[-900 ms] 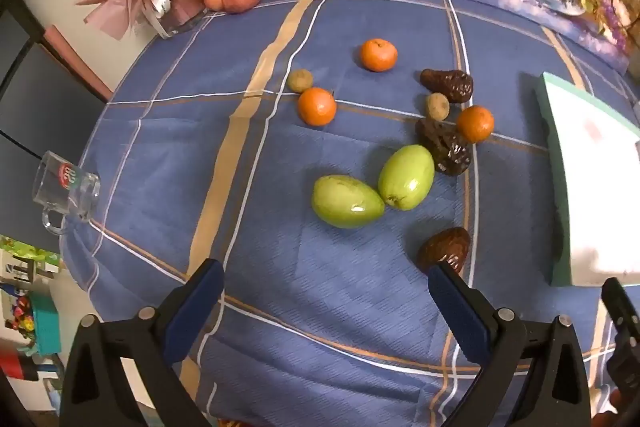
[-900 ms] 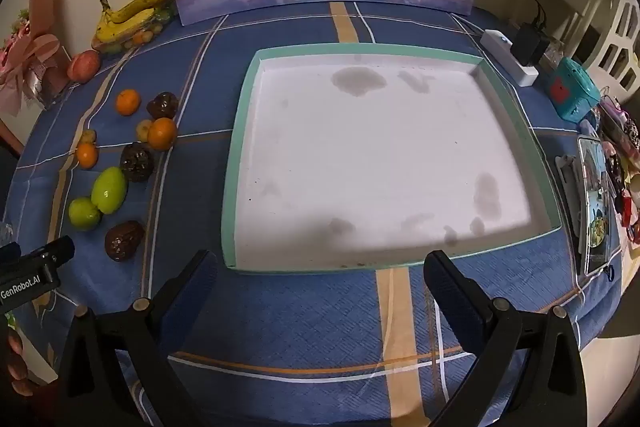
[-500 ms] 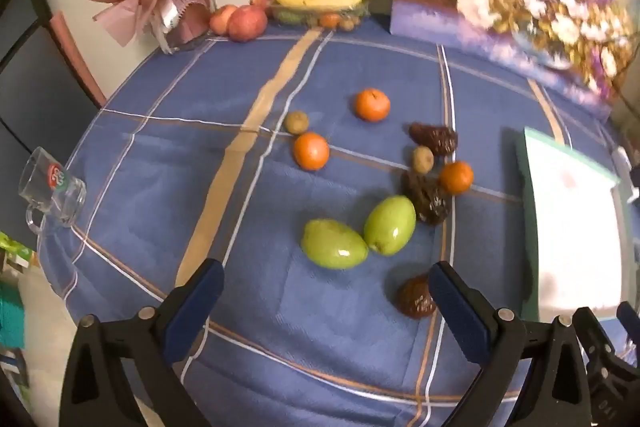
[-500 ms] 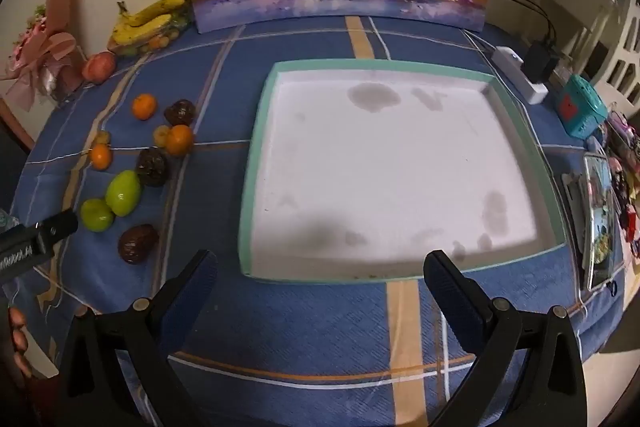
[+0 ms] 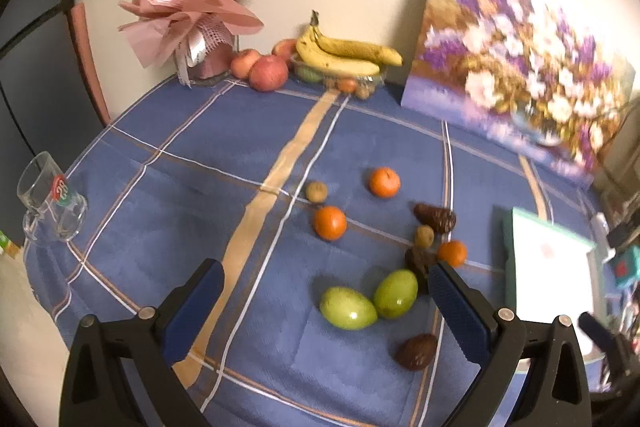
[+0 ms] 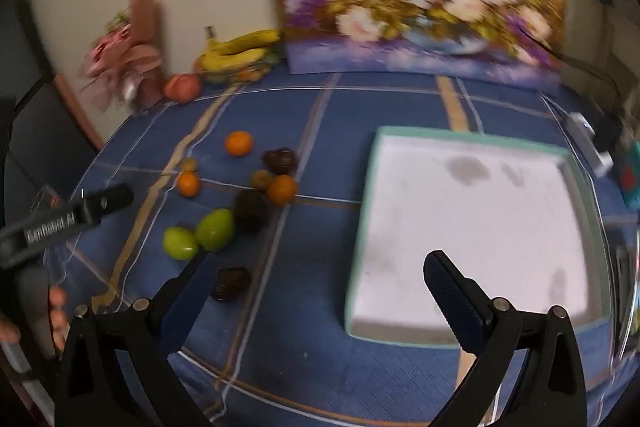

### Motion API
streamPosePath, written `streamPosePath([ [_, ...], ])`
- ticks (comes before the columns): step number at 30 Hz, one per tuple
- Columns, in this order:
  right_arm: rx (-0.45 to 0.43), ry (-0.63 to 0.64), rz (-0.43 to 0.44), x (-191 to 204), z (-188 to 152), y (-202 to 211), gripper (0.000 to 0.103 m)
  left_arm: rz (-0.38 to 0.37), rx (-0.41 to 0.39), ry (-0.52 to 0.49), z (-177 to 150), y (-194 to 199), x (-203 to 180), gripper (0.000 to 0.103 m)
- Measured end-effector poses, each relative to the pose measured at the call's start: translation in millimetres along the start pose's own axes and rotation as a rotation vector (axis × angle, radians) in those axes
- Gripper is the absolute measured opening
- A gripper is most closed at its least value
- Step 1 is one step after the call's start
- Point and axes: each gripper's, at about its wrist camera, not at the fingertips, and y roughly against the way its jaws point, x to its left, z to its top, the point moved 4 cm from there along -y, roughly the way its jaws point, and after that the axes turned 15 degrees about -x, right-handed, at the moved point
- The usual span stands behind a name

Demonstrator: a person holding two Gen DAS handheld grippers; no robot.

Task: Organize fruits
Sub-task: 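Move both tools toward the fruit pile beside the white tray, then grasp the dark brown fruit with the right tool while the left tool grasps a green mango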

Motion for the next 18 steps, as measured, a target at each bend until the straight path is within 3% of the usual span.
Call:
streamPosePath([
  [4,0.000,0.062,0.090,23.8,4.7,-10.0,0.103,-0.019,0.038,0.041,1.4,-6.9,7.4,0.103],
  [7,0.009,0.107,0.119,37.8,6.6,-14.0,0.103,0.001,0.060,0.070,-0.6,-10.1,12.4,0.103],
  [10,0.031,0.126,0.140,48.2,5.8,-21.6,0.103,-0.030,0.068,0.096,0.8,-13.2,12.8,0.103],
  [16,0.063,0.172,0.178,64.6,4.8,-31.6,0.101,-0.014,0.200,0.108,-14.0,-37.2,14.1,0.102],
  [18,0.073,0.205,0.188,71.2,2.8,-35.8,0.092,-0.013,0.234,0.113,-19.4,-46.1,15.0,0.102],
])
